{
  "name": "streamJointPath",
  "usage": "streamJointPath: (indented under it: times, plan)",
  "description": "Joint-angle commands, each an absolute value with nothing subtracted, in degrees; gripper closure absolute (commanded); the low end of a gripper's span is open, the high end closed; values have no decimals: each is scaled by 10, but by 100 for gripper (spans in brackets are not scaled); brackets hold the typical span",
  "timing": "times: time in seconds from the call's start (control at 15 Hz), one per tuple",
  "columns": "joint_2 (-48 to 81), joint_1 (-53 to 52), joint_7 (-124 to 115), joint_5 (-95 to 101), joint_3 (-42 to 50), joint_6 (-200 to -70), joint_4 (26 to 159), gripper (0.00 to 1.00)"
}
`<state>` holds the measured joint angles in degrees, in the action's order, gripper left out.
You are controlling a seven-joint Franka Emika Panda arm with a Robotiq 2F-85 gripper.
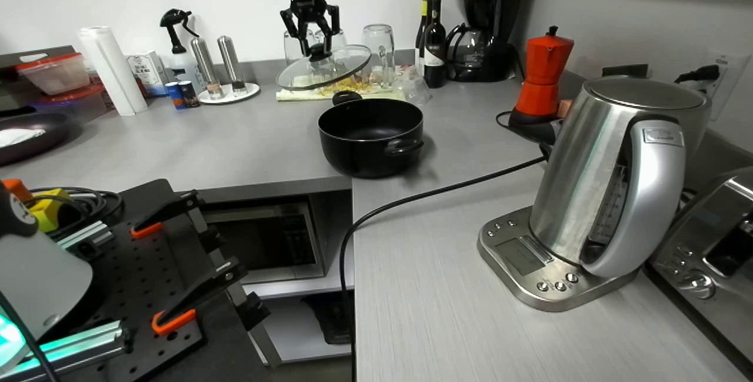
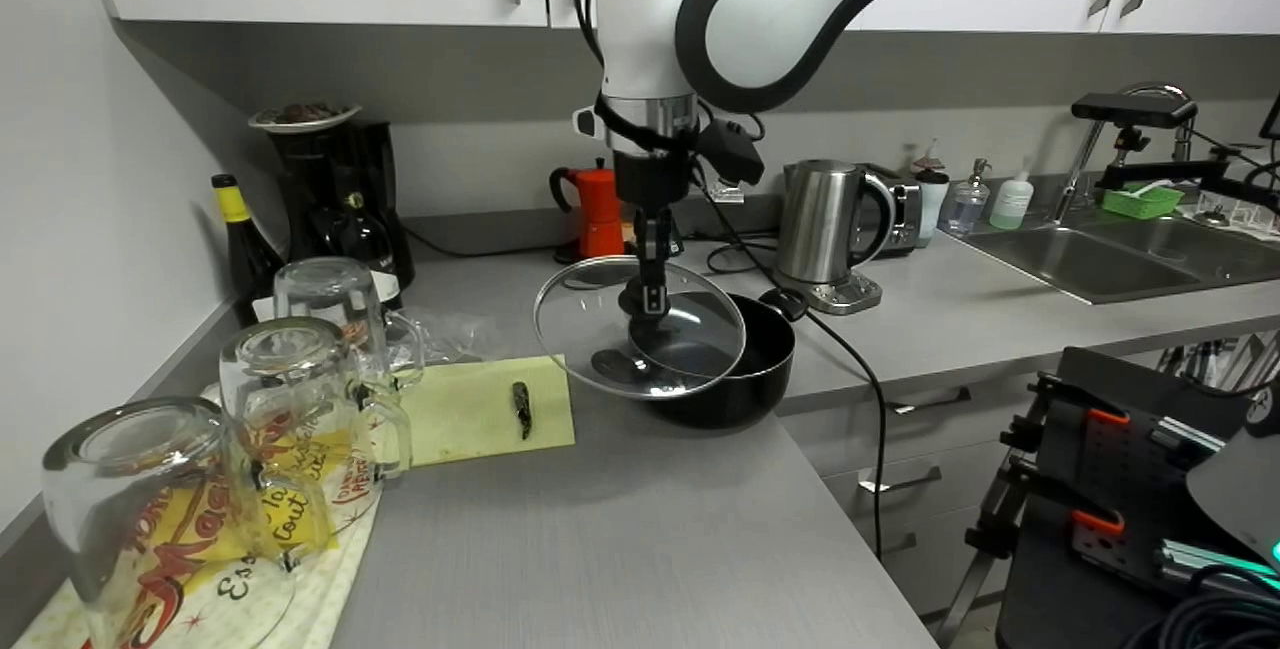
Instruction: Pick up the lid and put it on the pot
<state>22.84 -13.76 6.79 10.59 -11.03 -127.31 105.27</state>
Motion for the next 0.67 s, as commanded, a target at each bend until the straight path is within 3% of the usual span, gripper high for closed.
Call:
streamJointPath:
  times: [0.0, 0.6]
  plan:
    - [208, -113, 58, 74, -97, -1255, 1041, 74]
    - [220, -56, 63, 21, -69, -1256, 1042, 74]
